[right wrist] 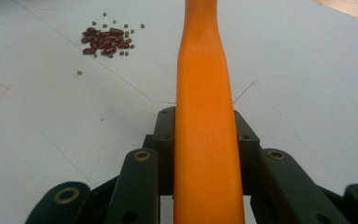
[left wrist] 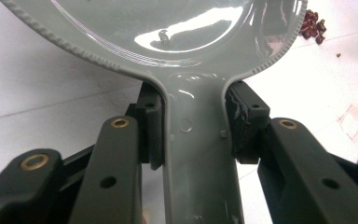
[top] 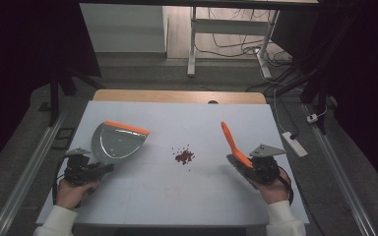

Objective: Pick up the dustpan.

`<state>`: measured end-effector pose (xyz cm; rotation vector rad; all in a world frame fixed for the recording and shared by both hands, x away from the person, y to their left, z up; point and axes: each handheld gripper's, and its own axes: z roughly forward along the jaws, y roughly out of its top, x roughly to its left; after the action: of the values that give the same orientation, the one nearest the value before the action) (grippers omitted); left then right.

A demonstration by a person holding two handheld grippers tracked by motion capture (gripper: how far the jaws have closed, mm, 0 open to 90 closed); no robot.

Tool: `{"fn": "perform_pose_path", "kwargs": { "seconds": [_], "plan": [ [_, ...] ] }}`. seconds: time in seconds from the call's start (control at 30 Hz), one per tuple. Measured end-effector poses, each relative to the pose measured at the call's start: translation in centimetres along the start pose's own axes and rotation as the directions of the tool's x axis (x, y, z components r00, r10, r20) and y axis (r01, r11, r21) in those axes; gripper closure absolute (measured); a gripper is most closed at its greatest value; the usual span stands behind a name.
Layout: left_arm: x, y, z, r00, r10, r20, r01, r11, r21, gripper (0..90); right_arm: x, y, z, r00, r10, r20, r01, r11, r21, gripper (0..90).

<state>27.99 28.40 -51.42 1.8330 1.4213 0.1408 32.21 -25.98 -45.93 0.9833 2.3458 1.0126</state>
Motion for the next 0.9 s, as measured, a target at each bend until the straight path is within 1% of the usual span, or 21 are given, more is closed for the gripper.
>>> {"fn": "perform_pose_path", "kwargs": {
  "seconds": [0.13,0.17,0.3,0.43,0.5,0.57,0.7,0.73,0.87,0.9],
  "plan": [
    [0.4,0.2,0.2,1.0000,0.009,0.003,-0.009,1.0000,-0.003,61.3,0.0,0.0,0.0,1.0000,-0.002,0.001,0.002,1.0000,0.002,70.4],
    [0.5,0.4,0.3,0.9998,0.020,0.002,-0.020,0.9998,-0.007,61.3,0.0,0.0,0.0,1.0000,-0.001,0.002,0.001,1.0000,0.002,70.3],
    [0.6,0.8,0.7,0.9995,0.030,0.003,-0.030,0.9994,-0.016,61.4,0.0,0.1,-0.1,1.0000,0.002,0.003,-0.002,1.0000,-0.001,70.3],
    [0.6,1.5,1.3,0.9977,0.068,0.009,-0.068,0.9976,-0.015,61.4,0.0,0.1,-0.1,1.0000,0.004,0.007,-0.004,1.0000,-0.001,70.3],
    [0.7,1.8,1.5,0.9965,0.080,0.025,-0.079,0.9967,-0.016,61.4,0.0,0.1,-0.1,1.0000,0.003,0.008,-0.003,1.0000,0.000,70.3],
    [0.6,1.8,1.5,0.9944,0.101,0.032,-0.100,0.9948,-0.017,61.4,0.0,0.2,0.0,1.0000,0.003,0.009,-0.003,1.0000,0.000,70.3],
    [0.2,1.5,1.2,0.9884,0.137,0.065,-0.137,0.9905,-0.004,61.4,-0.1,0.1,0.1,0.9999,-0.001,0.011,0.001,1.0000,0.006,70.3],
    [0.0,1.5,1.1,0.9875,0.144,0.063,-0.144,0.9895,-0.006,61.3,-0.1,0.1,0.1,0.9999,-0.003,0.011,0.002,1.0000,0.007,70.3],
    [-0.5,1.5,0.6,0.9810,0.168,0.096,-0.167,0.9857,-0.019,61.4,-0.2,0.1,0.0,0.9999,-0.004,0.010,0.004,1.0000,0.000,70.3],
    [-0.6,1.5,0.5,0.9793,0.177,0.099,-0.175,0.9843,-0.021,61.4,-0.2,0.1,0.0,0.9999,-0.004,0.010,0.004,1.0000,0.000,70.3]
  ]
}}
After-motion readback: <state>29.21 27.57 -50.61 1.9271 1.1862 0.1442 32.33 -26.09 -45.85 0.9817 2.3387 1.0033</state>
